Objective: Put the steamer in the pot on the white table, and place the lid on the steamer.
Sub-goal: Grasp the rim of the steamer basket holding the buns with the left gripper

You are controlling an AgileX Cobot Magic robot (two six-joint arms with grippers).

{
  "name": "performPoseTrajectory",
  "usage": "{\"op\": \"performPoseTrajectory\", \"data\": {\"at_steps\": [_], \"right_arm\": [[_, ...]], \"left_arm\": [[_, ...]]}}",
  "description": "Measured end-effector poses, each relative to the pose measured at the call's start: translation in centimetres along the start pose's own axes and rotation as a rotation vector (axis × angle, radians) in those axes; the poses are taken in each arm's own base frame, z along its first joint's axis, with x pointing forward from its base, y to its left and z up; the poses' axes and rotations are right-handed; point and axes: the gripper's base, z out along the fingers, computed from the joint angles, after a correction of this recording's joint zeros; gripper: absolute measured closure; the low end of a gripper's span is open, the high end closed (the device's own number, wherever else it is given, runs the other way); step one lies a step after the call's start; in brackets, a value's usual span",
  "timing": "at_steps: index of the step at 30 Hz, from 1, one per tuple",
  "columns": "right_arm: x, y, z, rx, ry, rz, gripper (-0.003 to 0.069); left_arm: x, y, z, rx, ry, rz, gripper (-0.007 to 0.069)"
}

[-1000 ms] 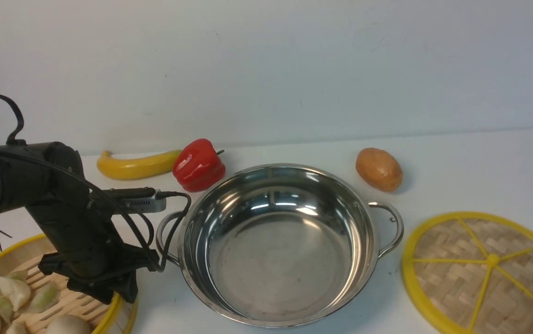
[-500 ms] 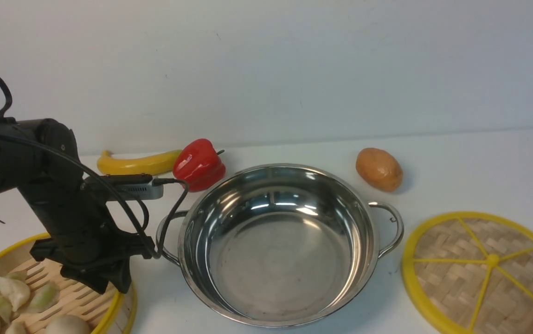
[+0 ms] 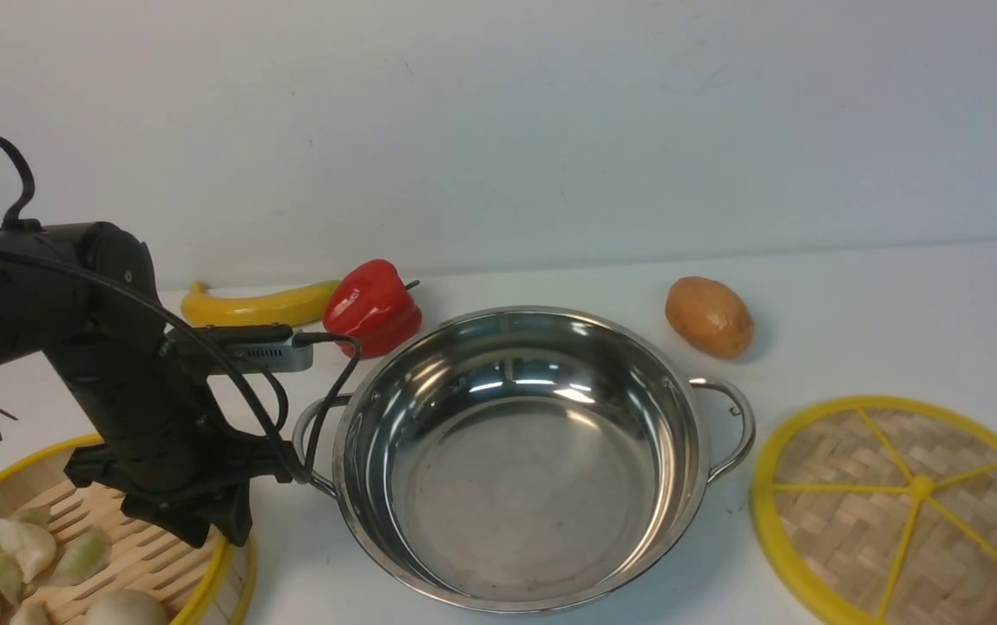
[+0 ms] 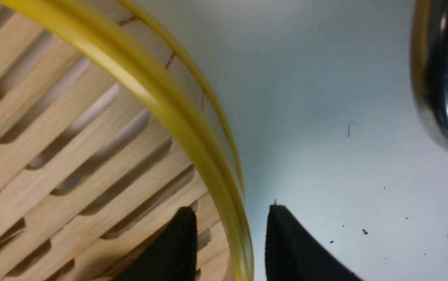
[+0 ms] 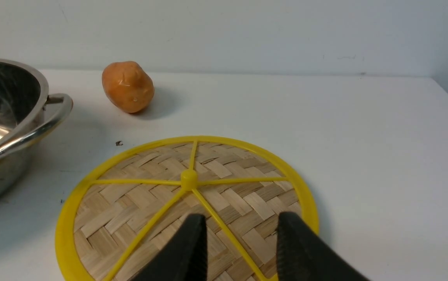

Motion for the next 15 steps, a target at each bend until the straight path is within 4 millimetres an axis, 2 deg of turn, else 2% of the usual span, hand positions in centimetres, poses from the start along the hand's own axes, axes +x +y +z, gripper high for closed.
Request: {"op": "performPoseTrajectory", "data": {"at_steps": [15], "right_arm": [[0.0, 0.0, 0.0, 0.0, 0.0, 0.0, 0.0418]], "left_arm": [[-0.11, 0.0, 0.0, 0.0, -0.012, -0.005, 0.0386]]}}
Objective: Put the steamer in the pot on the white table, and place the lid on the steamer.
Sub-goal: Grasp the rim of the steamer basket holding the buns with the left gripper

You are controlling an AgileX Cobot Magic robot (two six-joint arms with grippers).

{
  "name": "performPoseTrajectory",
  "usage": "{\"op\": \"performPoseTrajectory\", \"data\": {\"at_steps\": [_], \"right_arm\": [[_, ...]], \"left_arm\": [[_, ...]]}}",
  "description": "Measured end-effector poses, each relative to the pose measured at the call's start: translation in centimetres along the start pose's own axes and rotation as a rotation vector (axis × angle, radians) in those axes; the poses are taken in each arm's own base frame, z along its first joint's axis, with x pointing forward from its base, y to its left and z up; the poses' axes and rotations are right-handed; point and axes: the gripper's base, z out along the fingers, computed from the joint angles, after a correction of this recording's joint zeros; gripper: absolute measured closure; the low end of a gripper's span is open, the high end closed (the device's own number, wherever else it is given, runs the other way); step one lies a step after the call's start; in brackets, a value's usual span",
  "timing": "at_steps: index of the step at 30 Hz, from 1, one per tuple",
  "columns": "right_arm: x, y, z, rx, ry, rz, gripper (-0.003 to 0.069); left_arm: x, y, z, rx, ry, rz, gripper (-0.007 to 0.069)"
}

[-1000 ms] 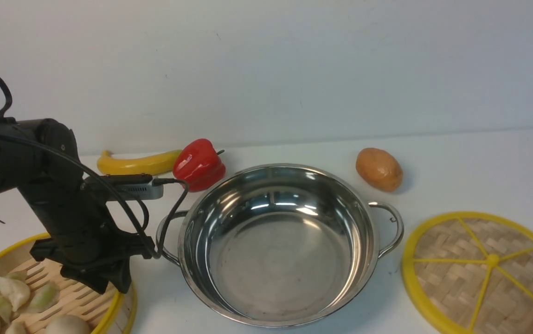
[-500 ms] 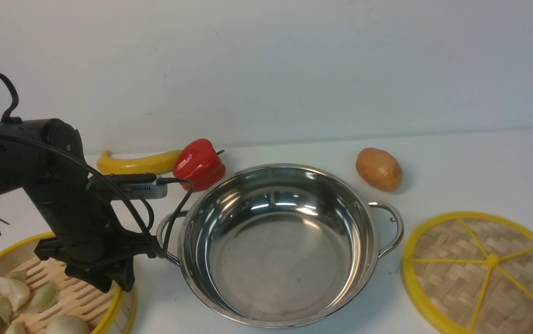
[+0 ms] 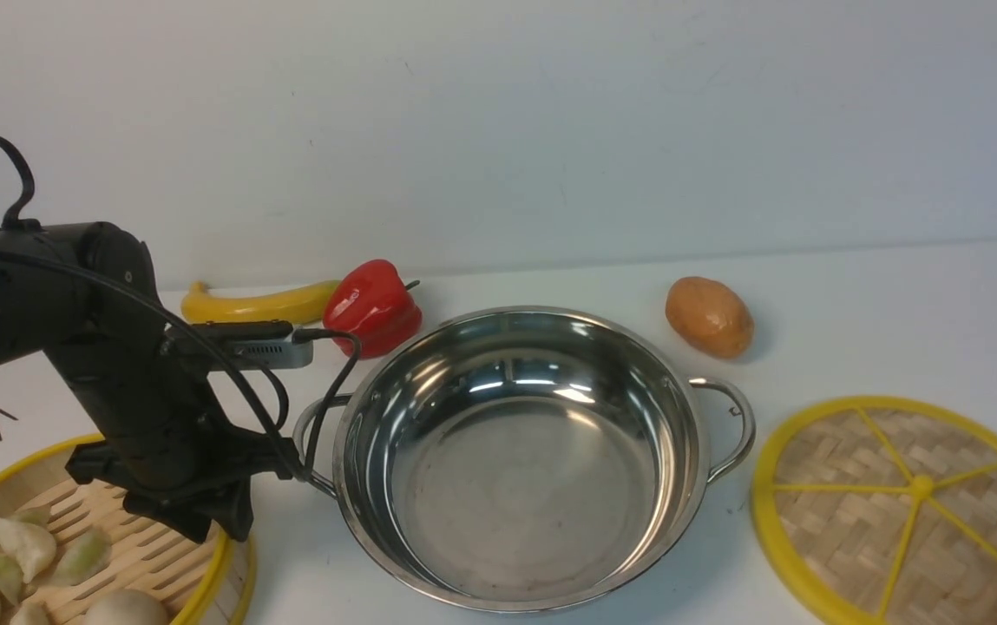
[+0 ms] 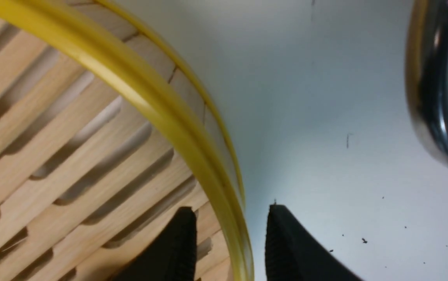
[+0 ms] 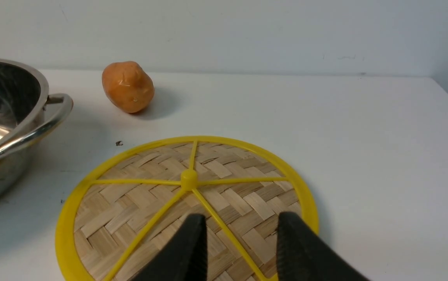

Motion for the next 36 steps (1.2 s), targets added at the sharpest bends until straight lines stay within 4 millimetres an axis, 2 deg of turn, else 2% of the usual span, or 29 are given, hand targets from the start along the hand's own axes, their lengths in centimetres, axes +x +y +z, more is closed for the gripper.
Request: {"op": "performPoseTrajectory", "data": {"at_steps": [13, 18, 21, 26, 36], "right_arm": [[0.0, 0.0, 0.0, 0.0, 0.0, 0.0, 0.0418], [0.0, 0.0, 0.0, 0.0, 0.0, 0.0, 0.0418], [0.0, 0.0, 0.0, 0.0, 0.0, 0.0, 0.0418], [0.0, 0.0, 0.0, 0.0, 0.0, 0.0, 0.0418], [0.0, 0.0, 0.0, 0.0, 0.0, 0.0, 0.0418]], "left_arm": [[-0.1, 0.1, 0.9, -0.001, 0.026, 0.002, 0.0387], [-0.3, 0.1, 0.9, -0.001, 0.013, -0.003, 0.0435], [-0.3, 0.1, 1.0, 0.0, 0.016, -0.007, 0.0508], [-0.2, 0.0, 1.0, 0.009, 0.023, -0.014, 0.0584], [-0.2, 0.0, 1.1, 0.005, 0.023, -0.002, 0.0584]]}}
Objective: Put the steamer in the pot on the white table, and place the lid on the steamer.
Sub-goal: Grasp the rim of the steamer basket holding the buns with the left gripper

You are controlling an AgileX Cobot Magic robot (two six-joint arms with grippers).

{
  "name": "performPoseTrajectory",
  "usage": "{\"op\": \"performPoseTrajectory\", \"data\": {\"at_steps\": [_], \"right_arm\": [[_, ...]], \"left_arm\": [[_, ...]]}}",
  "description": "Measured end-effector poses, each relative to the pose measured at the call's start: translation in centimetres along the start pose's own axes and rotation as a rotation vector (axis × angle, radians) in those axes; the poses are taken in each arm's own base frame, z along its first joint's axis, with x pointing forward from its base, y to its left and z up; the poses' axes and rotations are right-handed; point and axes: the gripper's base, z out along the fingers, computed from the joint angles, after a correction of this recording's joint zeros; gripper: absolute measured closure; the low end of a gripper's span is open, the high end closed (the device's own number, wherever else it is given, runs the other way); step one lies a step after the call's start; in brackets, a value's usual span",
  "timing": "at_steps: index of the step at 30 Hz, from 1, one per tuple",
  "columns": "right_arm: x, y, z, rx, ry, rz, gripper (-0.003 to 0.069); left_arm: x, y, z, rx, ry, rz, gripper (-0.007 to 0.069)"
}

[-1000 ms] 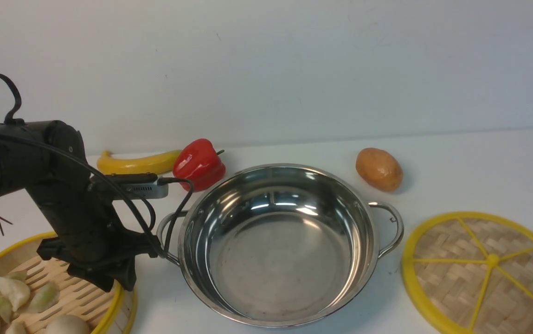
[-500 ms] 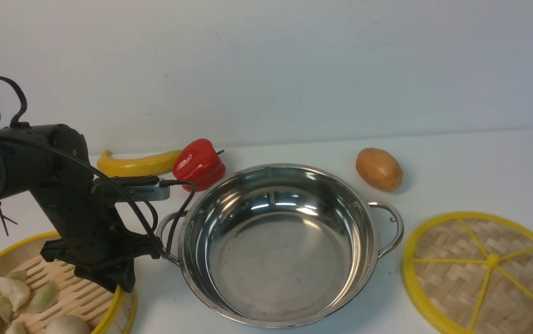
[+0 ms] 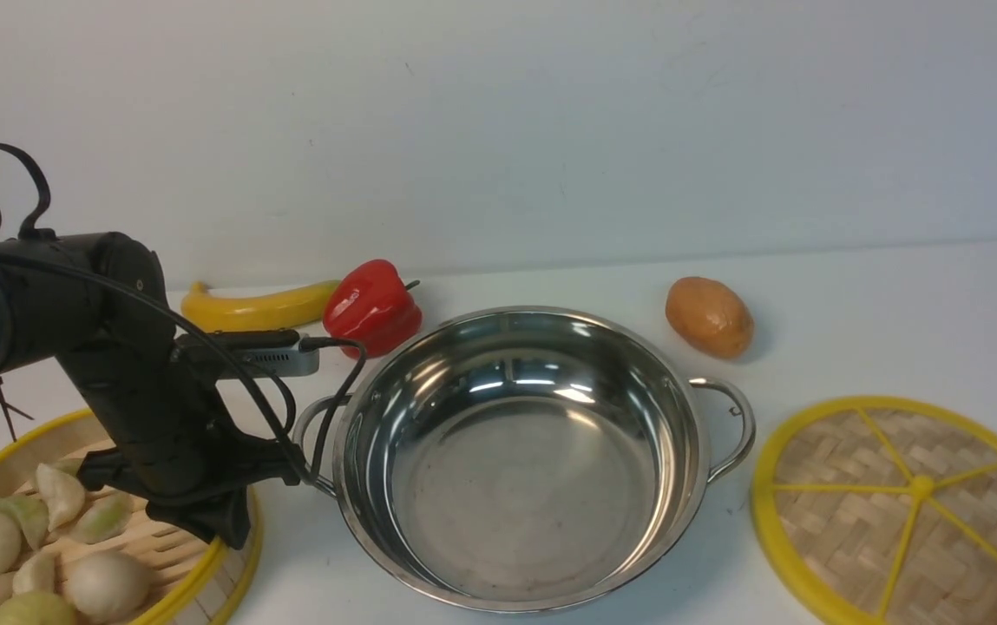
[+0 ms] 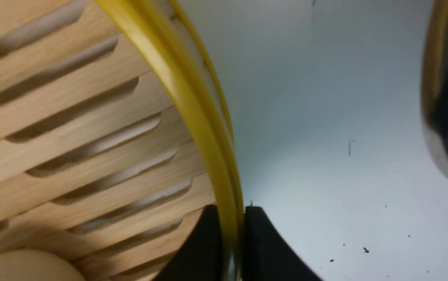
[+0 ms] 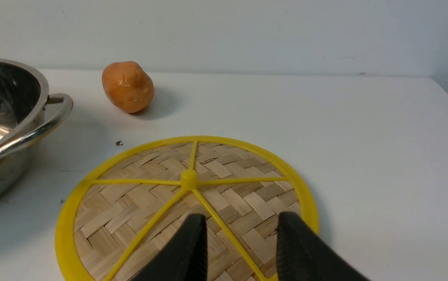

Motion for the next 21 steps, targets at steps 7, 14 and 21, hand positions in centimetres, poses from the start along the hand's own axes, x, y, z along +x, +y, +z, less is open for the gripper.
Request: {"op": "performPoseTrajectory", "data": {"at_steps": [7, 14, 21], "right_arm": [[0.0, 0.0, 0.0, 0.0, 0.0, 0.0, 0.0418], [0.0, 0.0, 0.0, 0.0, 0.0, 0.0, 0.0418], [0.0, 0.0, 0.0, 0.0, 0.0, 0.0, 0.0418]], "left_arm": [[0.2, 0.0, 0.0, 0.0, 0.018, -0.005, 0.0584], [0.5, 0.0, -0.3, -0.003, 0.047, -0.009, 0.0584], [0.7, -0.3, -3.3, -0.001, 0.034, -0.006, 0.0582]]}}
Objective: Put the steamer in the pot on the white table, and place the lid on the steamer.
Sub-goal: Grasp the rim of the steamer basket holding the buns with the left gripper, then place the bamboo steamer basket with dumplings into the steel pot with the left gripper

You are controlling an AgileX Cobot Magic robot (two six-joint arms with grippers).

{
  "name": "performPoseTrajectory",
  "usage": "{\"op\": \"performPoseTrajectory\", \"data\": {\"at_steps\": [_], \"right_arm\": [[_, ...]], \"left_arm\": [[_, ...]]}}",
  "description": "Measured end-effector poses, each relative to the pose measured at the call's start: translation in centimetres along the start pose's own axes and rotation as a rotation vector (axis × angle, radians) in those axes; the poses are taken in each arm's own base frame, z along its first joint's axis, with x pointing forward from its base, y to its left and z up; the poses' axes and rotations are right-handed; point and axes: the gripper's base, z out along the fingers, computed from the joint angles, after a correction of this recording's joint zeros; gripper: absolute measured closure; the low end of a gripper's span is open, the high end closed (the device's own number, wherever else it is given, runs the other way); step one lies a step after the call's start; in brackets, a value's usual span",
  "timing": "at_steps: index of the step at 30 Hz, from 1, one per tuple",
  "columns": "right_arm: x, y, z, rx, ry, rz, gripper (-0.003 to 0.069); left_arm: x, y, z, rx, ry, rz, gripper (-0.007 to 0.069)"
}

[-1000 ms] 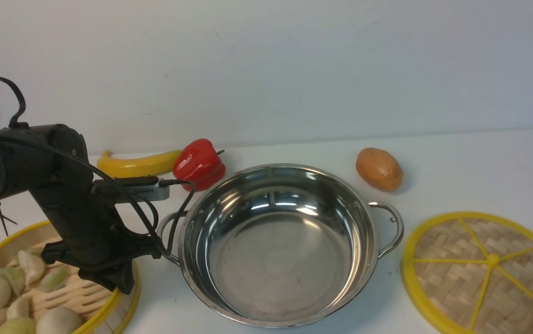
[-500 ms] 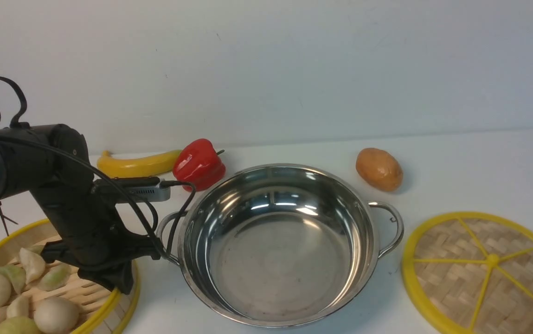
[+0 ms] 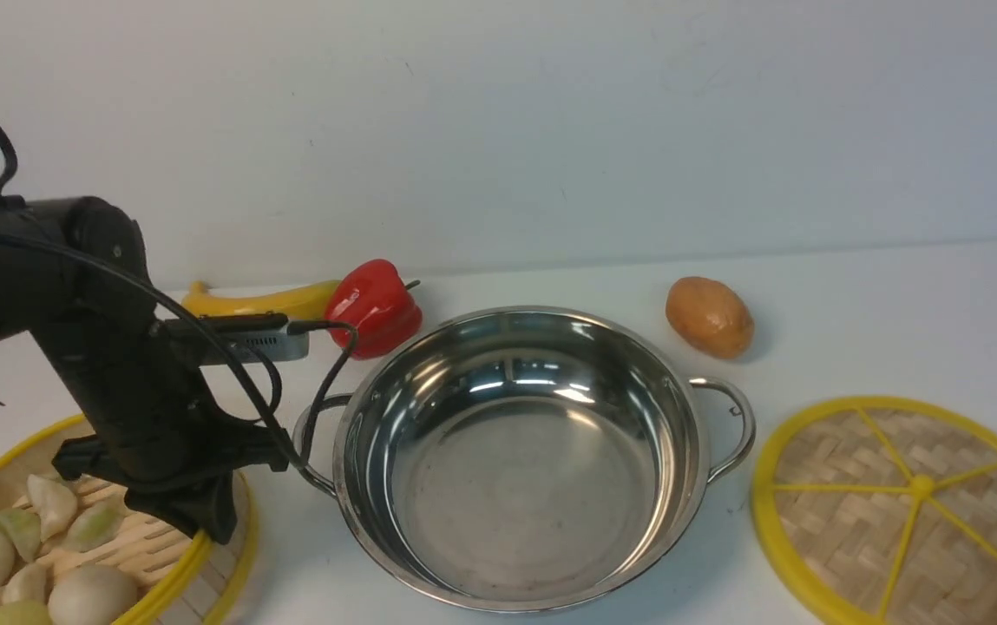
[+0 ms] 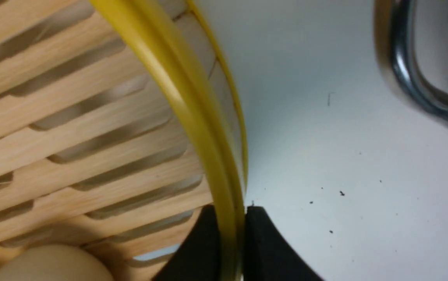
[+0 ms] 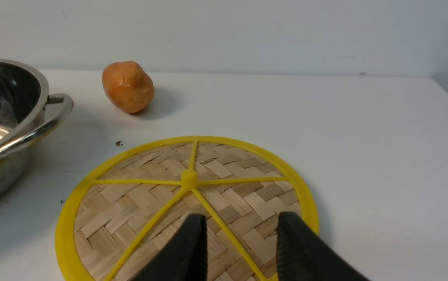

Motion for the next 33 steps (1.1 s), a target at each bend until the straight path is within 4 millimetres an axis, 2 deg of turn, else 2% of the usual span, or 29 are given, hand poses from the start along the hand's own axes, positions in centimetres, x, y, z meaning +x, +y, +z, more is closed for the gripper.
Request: {"op": "performPoseTrajectory", "data": {"at_steps": [7, 11, 25, 28, 33], "right_arm": [[0.0, 0.0, 0.0, 0.0, 0.0, 0.0, 0.0418], [0.0, 0.0, 0.0, 0.0, 0.0, 0.0, 0.0418], [0.0, 0.0, 0.0, 0.0, 0.0, 0.0, 0.0418], [0.0, 0.0, 0.0, 0.0, 0.0, 0.0, 0.0418], [0.0, 0.0, 0.0, 0.0, 0.0, 0.0, 0.0418]], "left_arm": [[-0.1, 0.1, -3.9, -0.048, -0.062, -0.011, 0.055], [-0.3, 0.2, -5.5, -0.078, -0.12, 0.0, 0.054], [-0.3, 0.2, -6.0, -0.072, -0.118, -0.007, 0.054], [-0.3, -0.5, -6.0, -0.078, -0.122, 0.016, 0.054], [-0.6, -2.8, -7.2, -0.102, -0.167, 0.102, 0.054]]}}
